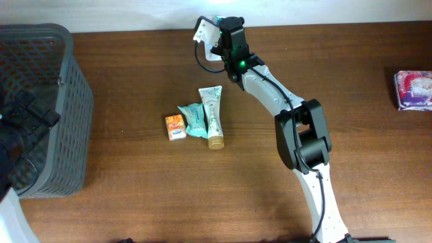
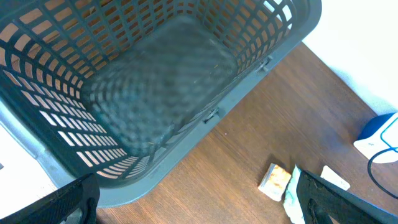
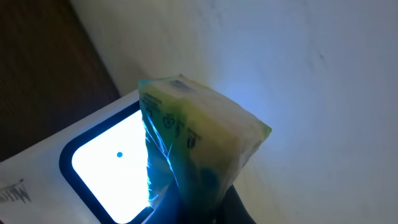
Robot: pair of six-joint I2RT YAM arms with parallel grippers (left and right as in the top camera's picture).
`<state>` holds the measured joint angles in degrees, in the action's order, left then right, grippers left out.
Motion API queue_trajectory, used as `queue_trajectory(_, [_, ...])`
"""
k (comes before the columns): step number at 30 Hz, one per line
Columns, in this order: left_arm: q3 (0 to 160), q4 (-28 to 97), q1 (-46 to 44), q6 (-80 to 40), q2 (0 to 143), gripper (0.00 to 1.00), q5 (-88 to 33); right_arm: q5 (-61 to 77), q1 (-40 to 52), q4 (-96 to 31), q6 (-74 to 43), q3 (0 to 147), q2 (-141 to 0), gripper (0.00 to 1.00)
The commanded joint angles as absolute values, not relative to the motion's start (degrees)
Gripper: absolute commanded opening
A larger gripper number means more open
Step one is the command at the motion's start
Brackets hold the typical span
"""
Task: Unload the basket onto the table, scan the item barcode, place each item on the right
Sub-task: 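Lift the green box and hold it up to the scanner, then carry the green box to the right edge and release it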
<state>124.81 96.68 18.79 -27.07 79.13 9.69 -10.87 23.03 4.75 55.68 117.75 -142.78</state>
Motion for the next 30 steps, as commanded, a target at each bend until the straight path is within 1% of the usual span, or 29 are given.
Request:
queue_trajectory(1, [124.79, 96.71, 19.09, -27.55, 79.05, 0.99, 9.91, -13.15, 22.76, 5.02, 52.34, 118.41, -142.91, 0.04])
queue_trajectory(4, [124.79, 96.71, 19.09, -27.55, 79.05, 0.99, 9.91, -13.8, 22.11, 5.06, 43.09, 118.43, -141.34, 0.04])
queue_trajectory(7, [124.79, 96.71, 19.09, -27.55, 79.05, 0.99, 9.89, -18.31, 19.4, 4.71, 29.08, 118.43, -137.36, 0.04])
queue_trajectory(9, [124.79, 96.71, 19.09, -27.55, 79.05, 0.99, 9.89, -21.8, 16.51, 2.17, 20.8, 118.43, -134.17, 0.04])
queue_trajectory(14, [124.79, 96.71, 19.09, -27.55, 79.05, 0.99, 9.89, -21.96, 3.86, -20.93, -0.75, 118.43, -126.69, 0.04])
queue_trajectory(17, [124.79, 96.71, 19.09, -27.55, 79.05, 0.99, 9.91, -19.62, -6.59, -36.18, -8.49, 118.41, -126.28, 0.04])
queue_trajectory(19, [124.79, 96.71, 19.09, -27.55, 79.05, 0.99, 9.89, -18.37, -12.93, -43.07, -11.86, 118.41, -126.48, 0.04])
queue_trajectory(23, [124.79, 96.71, 19.09, -27.55, 79.05, 0.99, 9.91, -16.91, -23.44, -50.74, -16.32, 118.41, -126.5, 0.04])
queue_trajectory(25, [124.79, 96.71, 19.09, -27.55, 79.05, 0.99, 9.91, -16.95, -28.64, -53.89, -20.69, 118.41, -126.5, 0.04])
queue_trajectory(30, [124.79, 96.71, 19.09, -27.55, 79.05, 0.99, 9.89, -16.88, -39.64, -61.25, -44.42, 118.41, -126.67, 0.04])
